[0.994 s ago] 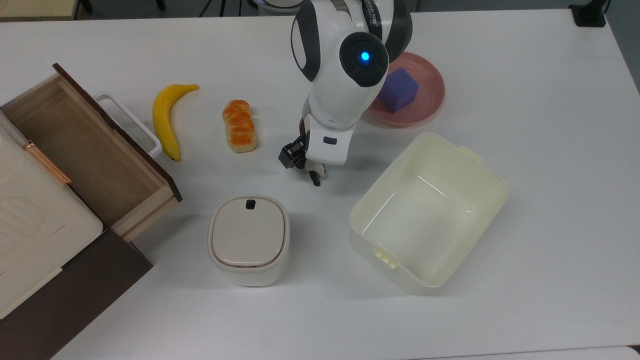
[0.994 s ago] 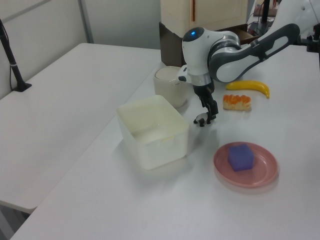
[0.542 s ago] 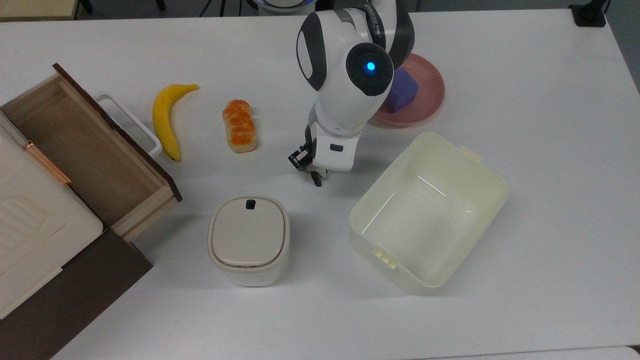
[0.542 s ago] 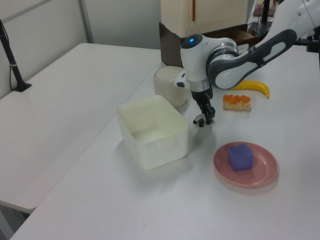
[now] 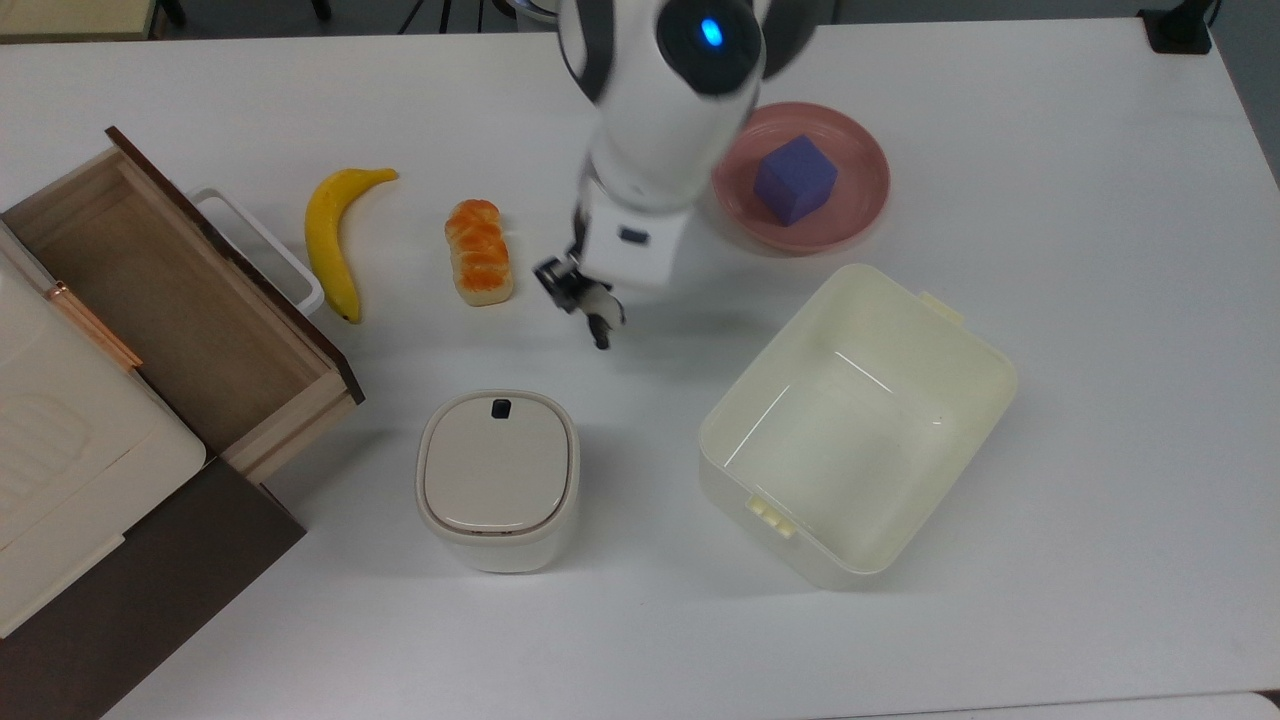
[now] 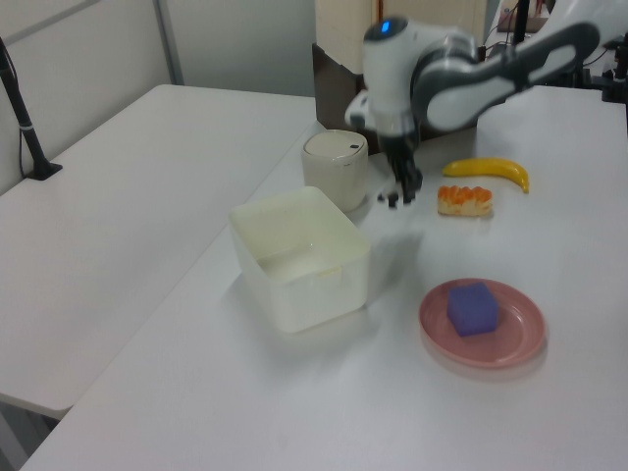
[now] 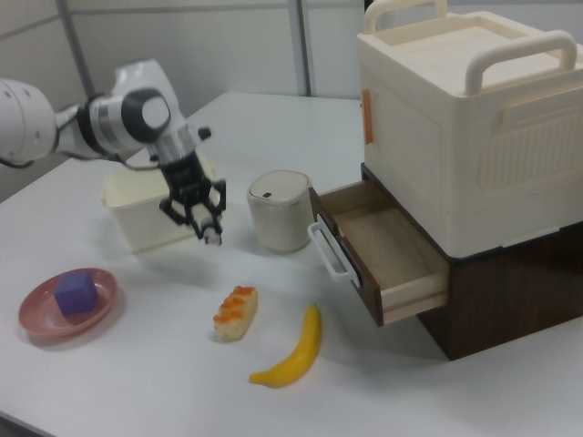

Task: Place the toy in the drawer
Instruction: 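Lift the panda toy and carry it over the open drawer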

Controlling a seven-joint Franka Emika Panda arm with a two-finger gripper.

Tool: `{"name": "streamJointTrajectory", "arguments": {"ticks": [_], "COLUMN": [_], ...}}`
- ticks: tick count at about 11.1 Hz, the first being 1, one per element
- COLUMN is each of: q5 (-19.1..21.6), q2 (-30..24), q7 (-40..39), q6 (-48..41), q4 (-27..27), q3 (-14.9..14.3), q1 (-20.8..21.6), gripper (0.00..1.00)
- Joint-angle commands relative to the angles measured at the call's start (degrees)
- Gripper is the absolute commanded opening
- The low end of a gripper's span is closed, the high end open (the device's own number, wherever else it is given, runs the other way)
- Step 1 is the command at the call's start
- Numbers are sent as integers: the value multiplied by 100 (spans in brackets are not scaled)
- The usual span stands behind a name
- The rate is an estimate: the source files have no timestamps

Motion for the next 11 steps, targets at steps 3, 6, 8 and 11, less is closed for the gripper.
{"name": "streamJointTrajectory", "arguments": {"ticks": [3,6,8,11], "q5": [-172,-155,90,757], "q2": [-855,-838,-803,-618], "q7": [-88,-683,-862,-862], "q6": [-154,-48,572,1005], "q4": [276,488,471,453], "q3": [-47,-21,-29,-29], "q1": [-883,-1699,-2052,-2562], "gripper": [16,16,16,17]}}
